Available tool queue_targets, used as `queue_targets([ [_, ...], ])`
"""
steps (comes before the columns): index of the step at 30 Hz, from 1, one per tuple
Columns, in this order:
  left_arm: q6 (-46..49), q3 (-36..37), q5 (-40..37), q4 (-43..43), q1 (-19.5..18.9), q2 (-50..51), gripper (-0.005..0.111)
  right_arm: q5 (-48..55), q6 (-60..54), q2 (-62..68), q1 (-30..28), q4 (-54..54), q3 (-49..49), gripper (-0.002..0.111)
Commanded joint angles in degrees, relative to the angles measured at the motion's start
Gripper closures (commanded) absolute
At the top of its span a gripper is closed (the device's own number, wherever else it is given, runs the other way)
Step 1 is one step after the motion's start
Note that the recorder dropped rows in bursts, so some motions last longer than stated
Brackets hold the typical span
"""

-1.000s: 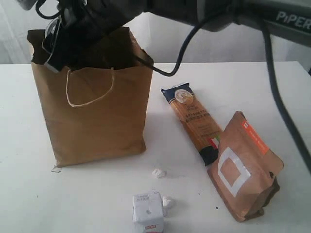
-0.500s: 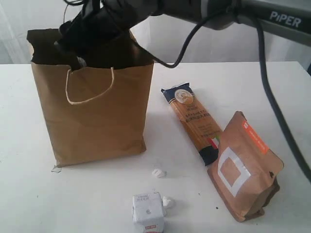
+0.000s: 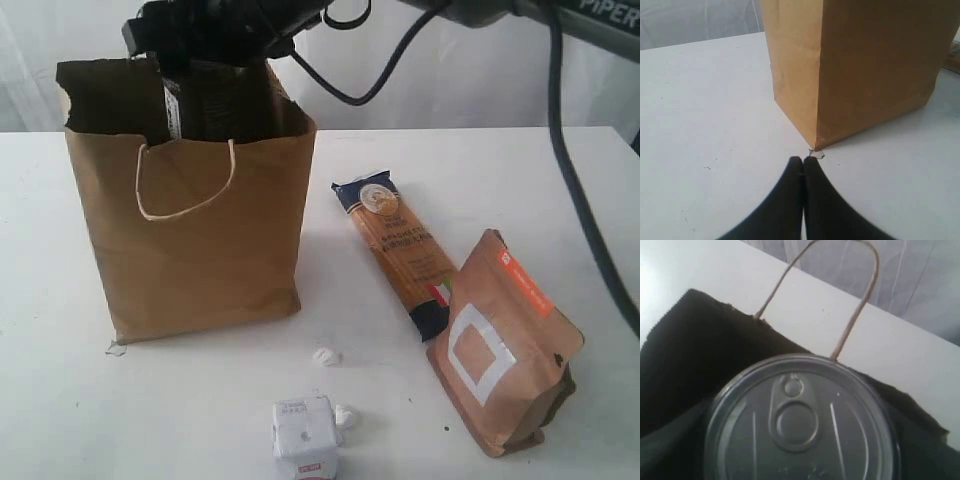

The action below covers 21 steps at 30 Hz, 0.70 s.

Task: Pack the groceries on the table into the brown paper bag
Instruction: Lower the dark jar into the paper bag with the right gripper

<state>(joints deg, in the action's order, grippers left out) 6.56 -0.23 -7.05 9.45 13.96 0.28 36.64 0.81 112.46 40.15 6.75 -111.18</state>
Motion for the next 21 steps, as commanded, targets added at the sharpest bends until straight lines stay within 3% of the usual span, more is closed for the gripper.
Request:
queue_targets([
  [1,-0.33,0.23,-0.11,0.28,-0.3,-0.28,0.107,-1.42,-2.11,0.91,0.89,1.35,-0.71,0.108],
  [9,-0.33,0.23,-0.11,0.28,-0.3,-0.28,0.107,-0.17,-2.6,2.58,1.4,1.79,-0.99,0.108],
  [12,-0.33,0.23,-0.11,0.28,-0.3,-0.28,0.107,0.1,-5.18,2.58,1.63,4.44,-1.02,0.092],
  [14,-0.33,0.23,-0.11,0.28,-0.3,-0.28,0.107,0.2,-5.18,2.58,1.97,4.57,-1.02,0.088],
  [21,-0.33,0.23,-0.11,0.28,-0.3,-0.28,0.107,1.13,-5.73,2.47,2.08,1.98,-2.41,0.09],
])
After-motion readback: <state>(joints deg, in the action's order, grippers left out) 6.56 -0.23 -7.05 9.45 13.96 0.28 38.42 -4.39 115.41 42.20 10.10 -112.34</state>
